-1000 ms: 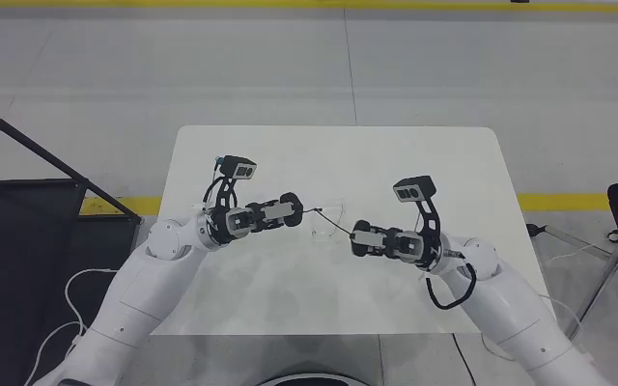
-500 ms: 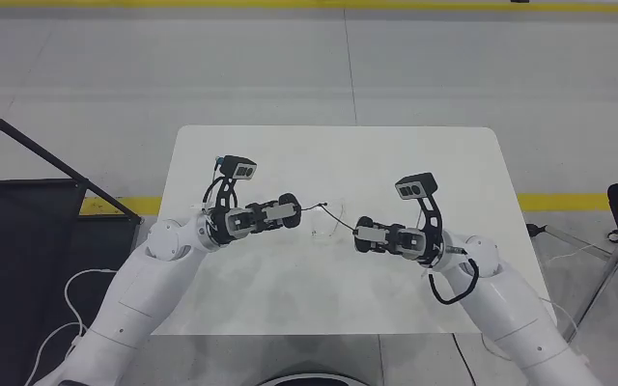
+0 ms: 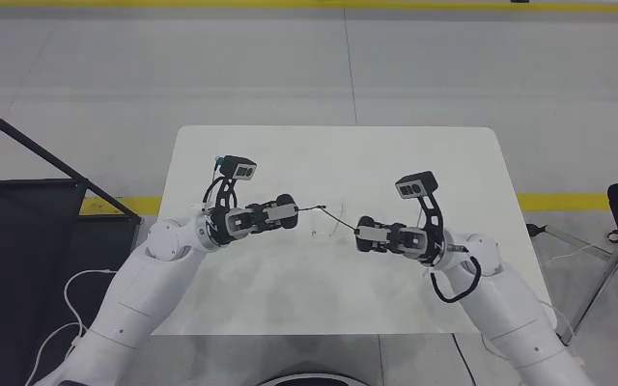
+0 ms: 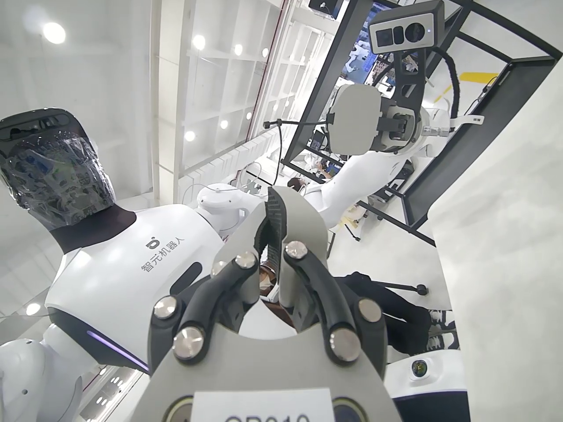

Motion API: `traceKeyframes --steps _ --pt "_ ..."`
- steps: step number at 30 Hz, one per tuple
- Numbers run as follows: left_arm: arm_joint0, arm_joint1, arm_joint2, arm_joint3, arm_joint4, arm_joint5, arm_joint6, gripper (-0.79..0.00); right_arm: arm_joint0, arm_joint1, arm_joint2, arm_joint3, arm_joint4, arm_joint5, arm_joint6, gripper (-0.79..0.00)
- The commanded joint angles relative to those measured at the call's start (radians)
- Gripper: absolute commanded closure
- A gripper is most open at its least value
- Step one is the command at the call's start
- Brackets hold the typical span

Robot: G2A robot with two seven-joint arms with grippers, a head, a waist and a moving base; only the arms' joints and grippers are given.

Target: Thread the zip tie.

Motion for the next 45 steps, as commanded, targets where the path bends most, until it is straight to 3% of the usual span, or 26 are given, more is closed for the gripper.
traceKeyframes --steps 1,13,22,33,34,35,40,45 --pt "0.0 0.0 0.0 0.0 0.003 -0.001 0.001 0.0 -0.004 -0.004 0.013 -0.002 0.003 -0.004 -0.004 0.0" --pt "0.0 0.002 0.001 0.005 0.016 -0.009 0.009 0.0 -0.083 -0.03 0.145 -0.069 0.065 -0.033 -0.033 0.0" --pt "-0.002 0.002 0.005 0.008 0.019 -0.014 0.014 0.0 -0.126 -0.064 0.239 -0.084 0.093 0.023 0.023 0.0" --pt "0.002 0.004 0.003 -0.003 0.014 -0.037 0.037 0.0 -0.126 -0.105 0.275 -0.043 -0.031 0.062 0.062 0.0" --pt "0.004 0.004 0.002 -0.005 0.011 -0.043 0.043 0.0 -0.123 -0.107 0.268 -0.034 -0.049 0.063 0.063 -0.055" --pt "0.007 0.004 -0.001 -0.005 0.01 -0.05 0.05 0.0 -0.117 -0.109 0.261 -0.025 -0.064 0.067 0.067 -0.28" --pt "0.009 0.008 -0.005 -0.002 0.078 -0.082 0.082 0.0 -0.087 -0.112 0.22 0.023 -0.184 0.027 0.026 -0.61" --pt "0.014 0.016 -0.018 -0.013 0.271 -0.178 0.178 0.0 -0.083 -0.107 0.205 0.028 -0.191 -0.025 -0.026 -0.61"
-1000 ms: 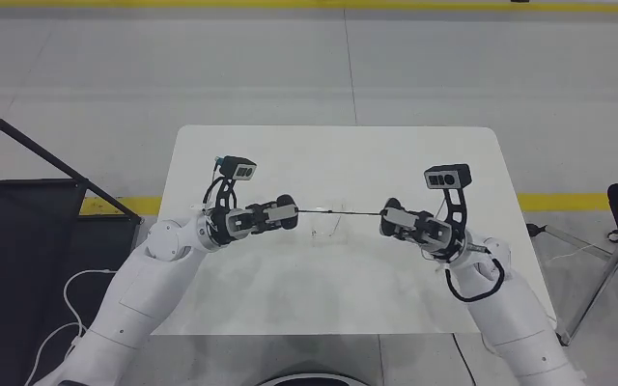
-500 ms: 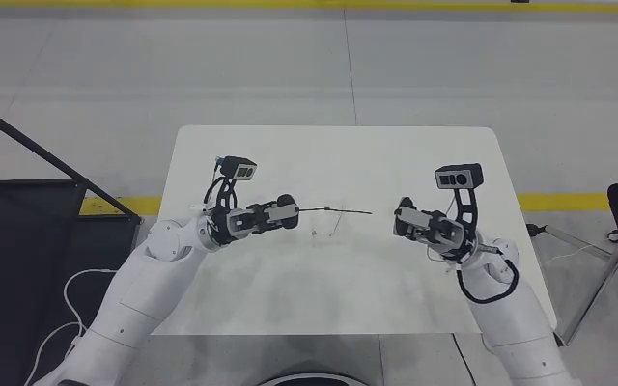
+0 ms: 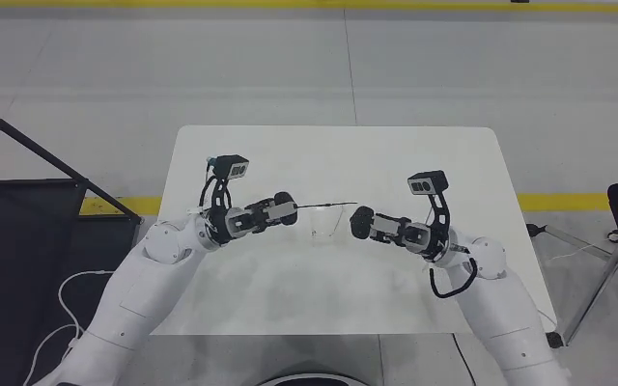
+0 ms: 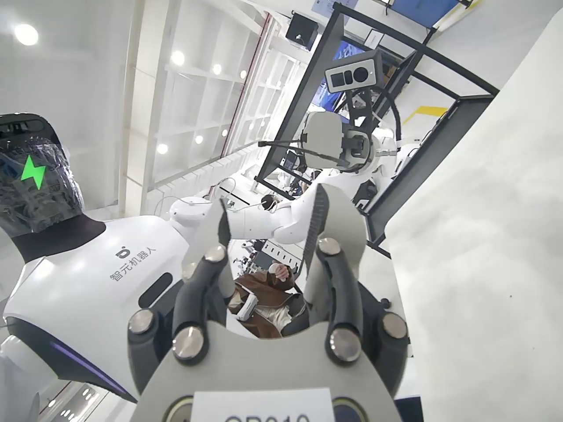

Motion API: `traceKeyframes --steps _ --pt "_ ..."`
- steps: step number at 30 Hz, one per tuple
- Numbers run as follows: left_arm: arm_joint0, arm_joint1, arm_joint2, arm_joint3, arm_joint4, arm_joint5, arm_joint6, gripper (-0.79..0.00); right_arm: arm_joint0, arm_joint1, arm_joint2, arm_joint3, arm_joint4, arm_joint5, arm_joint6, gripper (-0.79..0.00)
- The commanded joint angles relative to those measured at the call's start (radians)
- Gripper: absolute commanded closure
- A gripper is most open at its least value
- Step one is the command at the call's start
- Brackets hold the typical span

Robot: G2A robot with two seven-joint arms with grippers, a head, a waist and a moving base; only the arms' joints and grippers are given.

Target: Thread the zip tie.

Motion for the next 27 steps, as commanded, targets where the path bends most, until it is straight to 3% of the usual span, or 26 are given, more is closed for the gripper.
traceKeyframes --steps 1,4,7,13,20,27 --pt "0.008 0.005 -0.014 -0.008 0.129 -0.059 0.06 0.0 -0.005 0.004 0.005 -0.004 0.013 -0.022 -0.022 -0.613" --pt "0.023 0.007 -0.052 -0.02 0.328 -0.126 0.15 0.0 -0.02 0.011 0.021 -0.017 0.036 -0.049 -0.049 -0.606" --pt "0.046 0.001 -0.096 -0.084 0.581 -0.102 0.295 0.0 -0.041 0.021 0.045 -0.033 0.047 -0.072 -0.072 -0.643" --pt "0.112 -0.019 -0.13 -0.289 1.187 0.086 0.611 0.0 -0.087 0.04 0.085 -0.072 0.063 -0.108 -0.108 -0.785" --pt "0.138 -0.036 -0.032 -0.412 1.857 0.344 0.814 0.0 -0.106 0.056 0.087 -0.085 0.042 -0.15 -0.15 -0.785" --pt "0.139 -0.037 -0.018 -0.415 1.914 0.373 0.827 0.0 -0.103 0.072 0.061 -0.085 0.033 -0.175 -0.175 -0.785"
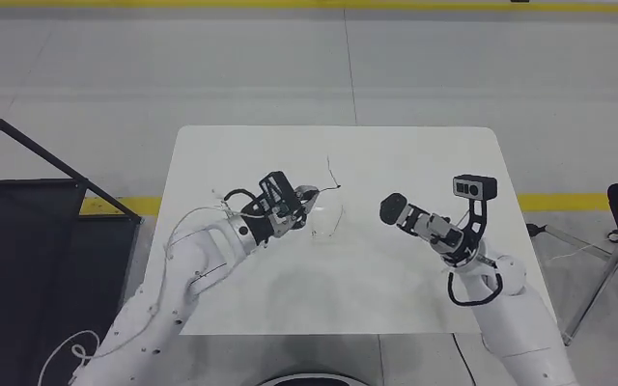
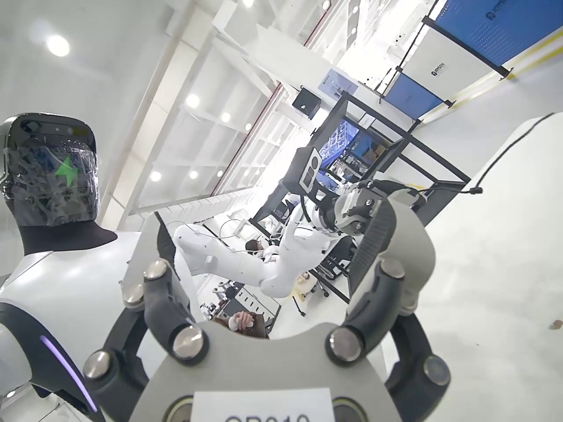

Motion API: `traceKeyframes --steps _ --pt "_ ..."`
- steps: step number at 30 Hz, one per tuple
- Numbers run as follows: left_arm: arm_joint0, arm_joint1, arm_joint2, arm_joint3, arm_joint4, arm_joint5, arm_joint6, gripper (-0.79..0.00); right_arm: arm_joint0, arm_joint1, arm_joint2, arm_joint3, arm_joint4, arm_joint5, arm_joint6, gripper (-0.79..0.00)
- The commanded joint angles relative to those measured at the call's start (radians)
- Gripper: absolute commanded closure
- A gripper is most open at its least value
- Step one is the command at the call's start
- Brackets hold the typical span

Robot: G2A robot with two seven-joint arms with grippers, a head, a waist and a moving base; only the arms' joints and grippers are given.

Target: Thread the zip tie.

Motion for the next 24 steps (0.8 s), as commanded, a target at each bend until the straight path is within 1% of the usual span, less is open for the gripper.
traceKeyframes --steps 1,5,8,10,13,14,17,24 --pt "0.0 0.0 0.0 0.0 -0.007 0.0 0.0 0.0 0.006 0.004 -0.012 0.004 -0.001 -0.005 -0.005 -0.785" --pt "0.001 0.001 0.0 0.002 0.013 0.006 -0.007 0.0 0.02 0.011 -0.037 0.013 -0.004 -0.012 -0.013 -0.785" --pt "-0.015 0.005 0.025 0.002 0.118 -0.061 -0.053 0.0 0.023 0.018 -0.048 0.013 -0.001 -0.021 -0.022 -0.785" --pt "-0.022 0.005 0.04 -0.002 0.194 -0.066 -0.07 0.0 0.025 0.023 -0.053 0.014 0.002 -0.027 -0.027 -0.785" --pt "-0.028 0.007 0.067 0.003 0.281 -0.103 -0.082 0.0 0.03 0.029 -0.063 0.021 0.011 -0.033 -0.033 -0.785" --pt "-0.031 0.007 0.074 0.01 0.298 -0.121 -0.084 0.0 0.032 0.032 -0.066 0.025 0.013 -0.035 -0.035 -0.785" --pt "-0.041 0.006 0.086 0.028 0.33 -0.133 -0.083 0.0 0.035 0.038 -0.071 0.032 0.018 -0.045 -0.045 -0.785" --pt "-0.061 -0.001 0.126 0.074 0.386 -0.145 -0.099 0.0 0.039 0.053 -0.088 0.033 0.03 -0.064 -0.064 -0.785"
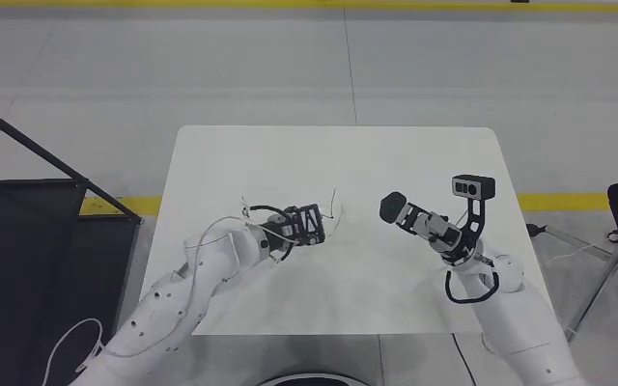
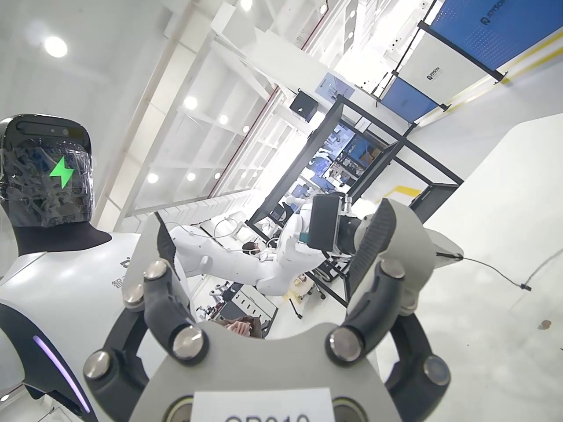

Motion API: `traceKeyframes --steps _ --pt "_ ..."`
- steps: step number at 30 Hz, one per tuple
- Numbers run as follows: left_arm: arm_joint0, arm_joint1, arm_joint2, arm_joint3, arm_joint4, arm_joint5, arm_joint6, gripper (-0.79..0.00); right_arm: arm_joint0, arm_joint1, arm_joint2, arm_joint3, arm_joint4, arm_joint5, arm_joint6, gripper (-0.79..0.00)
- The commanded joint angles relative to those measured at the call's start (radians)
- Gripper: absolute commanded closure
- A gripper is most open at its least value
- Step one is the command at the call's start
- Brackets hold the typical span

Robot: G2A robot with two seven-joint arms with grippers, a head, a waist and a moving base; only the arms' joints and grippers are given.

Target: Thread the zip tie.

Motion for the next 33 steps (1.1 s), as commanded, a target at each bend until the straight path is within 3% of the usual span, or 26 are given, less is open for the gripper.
traceKeyframes --steps 1,18,24,33 --pt "-0.004 -0.002 0.01 0.014 0.003 -0.009 -0.006 0.0 0.001 0.004 -0.006 0.0 0.002 -0.005 -0.005 -0.785" --pt "-0.085 -0.039 0.101 0.149 0.033 0.015 -0.045 -0.003 0.021 0.036 -0.06 0.009 0.009 -0.043 -0.043 -0.785" --pt "-0.093 -0.045 0.11 0.159 0.025 -0.004 -0.042 -0.249 0.03 0.047 -0.08 0.012 0.015 -0.055 -0.055 -0.785" --pt "-0.091 -0.049 0.109 0.16 0.02 -0.019 -0.034 -0.28 0.042 0.063 -0.11 0.014 0.016 -0.079 -0.079 -0.785"
